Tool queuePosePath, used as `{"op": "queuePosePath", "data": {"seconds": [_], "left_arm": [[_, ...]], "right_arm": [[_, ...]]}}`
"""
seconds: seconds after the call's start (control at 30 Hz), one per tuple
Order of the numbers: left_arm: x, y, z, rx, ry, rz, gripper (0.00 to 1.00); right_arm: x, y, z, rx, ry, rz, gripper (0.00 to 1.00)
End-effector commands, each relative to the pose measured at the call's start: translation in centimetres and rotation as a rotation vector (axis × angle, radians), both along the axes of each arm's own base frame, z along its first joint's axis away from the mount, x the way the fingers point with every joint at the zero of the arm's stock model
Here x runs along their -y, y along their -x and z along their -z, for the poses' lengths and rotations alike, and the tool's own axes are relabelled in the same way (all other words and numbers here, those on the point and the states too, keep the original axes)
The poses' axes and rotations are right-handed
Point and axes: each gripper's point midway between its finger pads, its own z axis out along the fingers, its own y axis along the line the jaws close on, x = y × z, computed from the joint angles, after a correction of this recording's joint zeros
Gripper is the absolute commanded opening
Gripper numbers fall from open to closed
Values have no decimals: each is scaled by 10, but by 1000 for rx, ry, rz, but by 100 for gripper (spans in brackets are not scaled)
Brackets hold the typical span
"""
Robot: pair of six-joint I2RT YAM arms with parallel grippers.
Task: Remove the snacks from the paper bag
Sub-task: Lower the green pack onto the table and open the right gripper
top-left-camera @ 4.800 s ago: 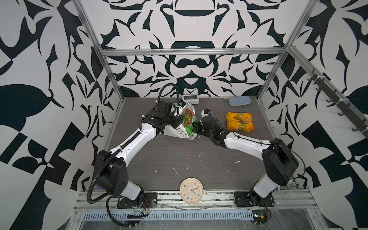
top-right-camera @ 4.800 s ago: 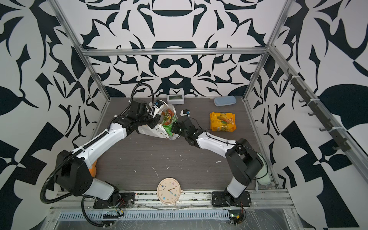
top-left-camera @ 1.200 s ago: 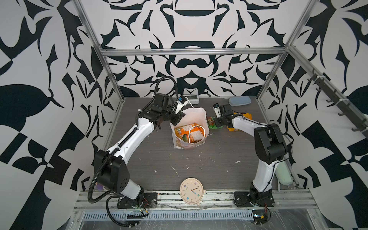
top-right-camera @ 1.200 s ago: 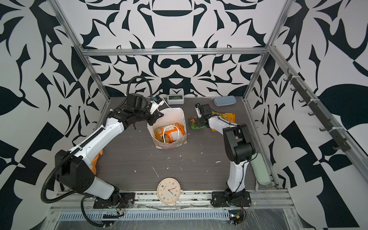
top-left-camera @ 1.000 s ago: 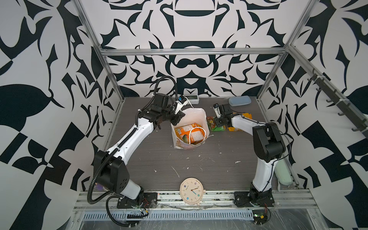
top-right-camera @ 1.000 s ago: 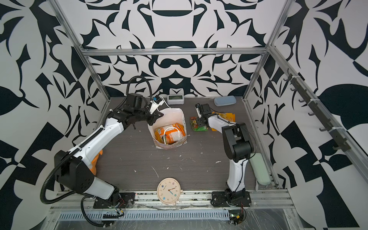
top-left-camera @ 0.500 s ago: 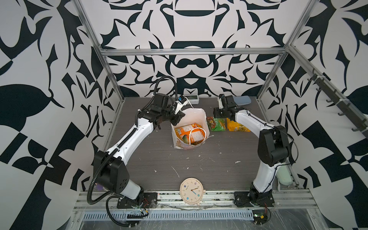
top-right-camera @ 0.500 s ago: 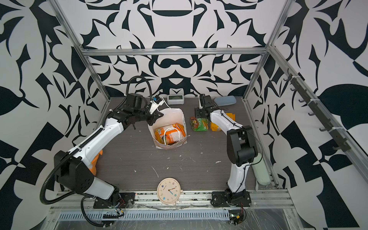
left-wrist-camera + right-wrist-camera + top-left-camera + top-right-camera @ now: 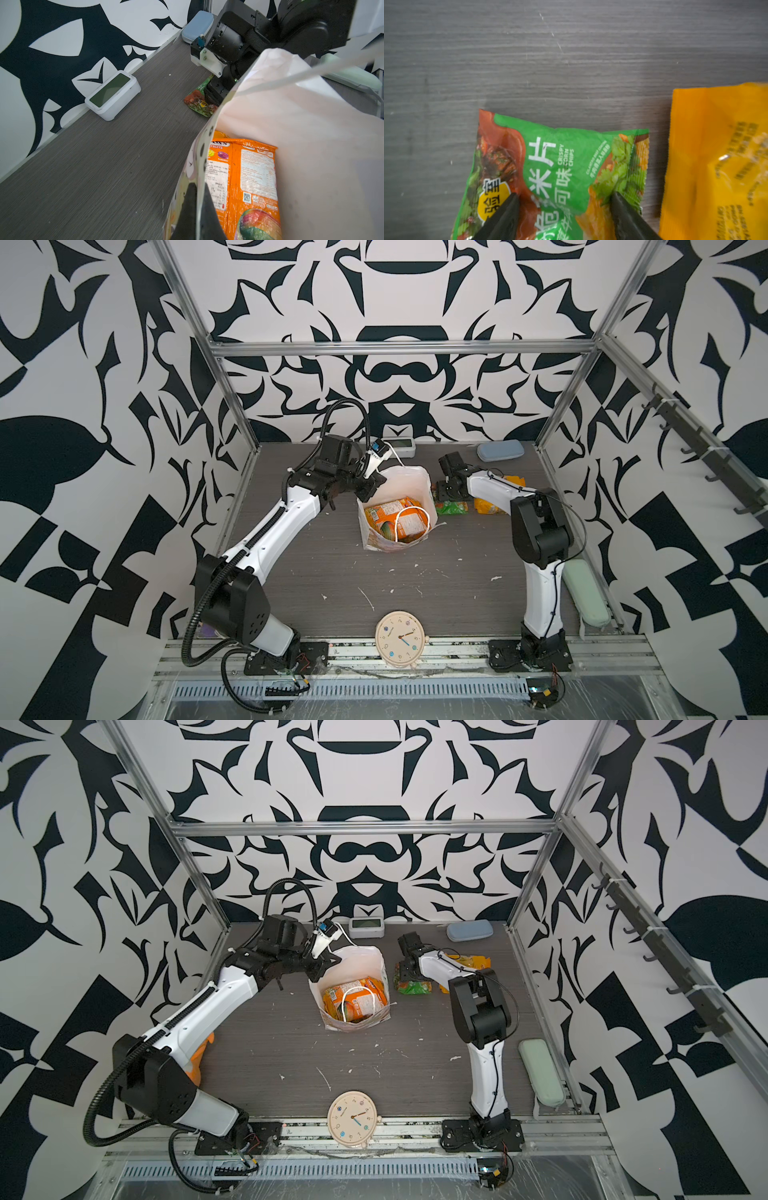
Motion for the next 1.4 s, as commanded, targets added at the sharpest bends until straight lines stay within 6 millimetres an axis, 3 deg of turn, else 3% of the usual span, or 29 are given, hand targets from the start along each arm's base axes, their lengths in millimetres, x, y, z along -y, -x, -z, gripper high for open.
{"op": "queuePosePath", "data": {"seconds": [0.0,0.13,0.27,0.47,0.7,0.8,0.9,1.0,1.17,1.27,1.37], "left_arm": [[3,4,-23,44,51,25,0],[2,4,-25,47,50,20,0],[1,5,-26,50,49,19,0],[1,5,-25,52,50,17,0],[2,4,-24,50,52,18,0],[3,4,-25,56,57,19,0],[3,3,-24,55,57,19,0],[4,3,-21,45,57,21,0],[4,4,-22,44,57,22,0],[4,4,-24,47,59,23,0],[4,5,-24,46,62,25,0]], "right_arm": [[8,-3,-1,-1,46,58,70],[16,-4,3,2,84,83,70],[27,-12,-14,56,119,78,67],[26,-20,-31,88,133,26,65],[12,-23,-70,145,80,-58,68],[-4,-20,-83,146,-9,-94,68],[-28,-15,-79,112,-60,-139,67],[-28,-18,-70,81,-3,-103,68],[-39,-27,-58,95,-50,-86,68],[-37,-33,-46,71,-13,-70,64],[-23,-36,-32,48,71,-20,62]]}}
